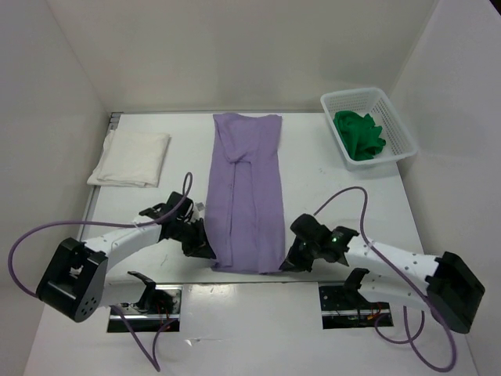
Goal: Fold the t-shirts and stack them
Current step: Grab the bottom of the folded rectangular tshirt with both arms, then fold the folded rectangular tshirt in 1/3 of the way
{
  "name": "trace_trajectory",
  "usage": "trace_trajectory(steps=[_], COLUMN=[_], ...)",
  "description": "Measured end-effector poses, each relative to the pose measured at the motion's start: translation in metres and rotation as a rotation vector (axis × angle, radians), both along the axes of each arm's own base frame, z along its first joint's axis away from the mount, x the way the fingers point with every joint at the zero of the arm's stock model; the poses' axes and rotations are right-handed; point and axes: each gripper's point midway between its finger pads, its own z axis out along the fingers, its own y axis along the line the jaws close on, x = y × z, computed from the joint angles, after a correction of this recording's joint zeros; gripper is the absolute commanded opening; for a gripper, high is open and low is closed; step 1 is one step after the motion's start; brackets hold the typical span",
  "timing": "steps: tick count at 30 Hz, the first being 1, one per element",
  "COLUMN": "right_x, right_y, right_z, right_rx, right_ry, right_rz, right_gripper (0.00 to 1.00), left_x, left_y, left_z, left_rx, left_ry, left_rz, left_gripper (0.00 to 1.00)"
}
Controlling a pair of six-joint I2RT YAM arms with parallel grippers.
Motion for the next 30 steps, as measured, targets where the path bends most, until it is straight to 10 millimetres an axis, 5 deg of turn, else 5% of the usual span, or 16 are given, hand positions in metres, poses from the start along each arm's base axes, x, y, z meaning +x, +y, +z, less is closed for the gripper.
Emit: trace_trajectory(steps=[5,7,9,13,17,20,30], right_x=[-0.054,-0.057,-0.045,0.017,0.065,0.099,0.237], right_y=[0.02,0.013,0.005,-0.015,-0.027,-0.026,-0.032], right_z=[0.035,0.043,0.049,0.063,0.072,0.081,0.06], right_rx=[0.145,0.142,0.127,0.091,0.035,0.021,-0.121], right_ry=[0.063,0.076,0.078,0.009,-0.054,-0.118,-0.22], right_rz=[0.111,0.095,0.056,-0.055,-0.057,-0.015,0.05], right_gripper=[0.0,0.0,0.0,0.0,0.0,0.0,0.0], left_x=[-0.041,-0.049,-0.037,0.03,0.095,0.131,0.236], left_y=[0.001,0.005,0.004,-0.004,0.013,0.029,0.028], left_z=[0.007,0.012,0.028,0.072,0.092,0.086,0.048], left_rx=[-0.021,0.003,0.011,-0.021,-0.04,-0.005,0.089], left_ry=[0.117,0.159,0.138,-0.034,-0.176,-0.207,-0.272], left_rz=[-0.102,-0.119,-0.122,-0.066,0.063,0.143,0.197], left_gripper=[0.0,0.0,0.0,0.0,0.0,0.0,0.03])
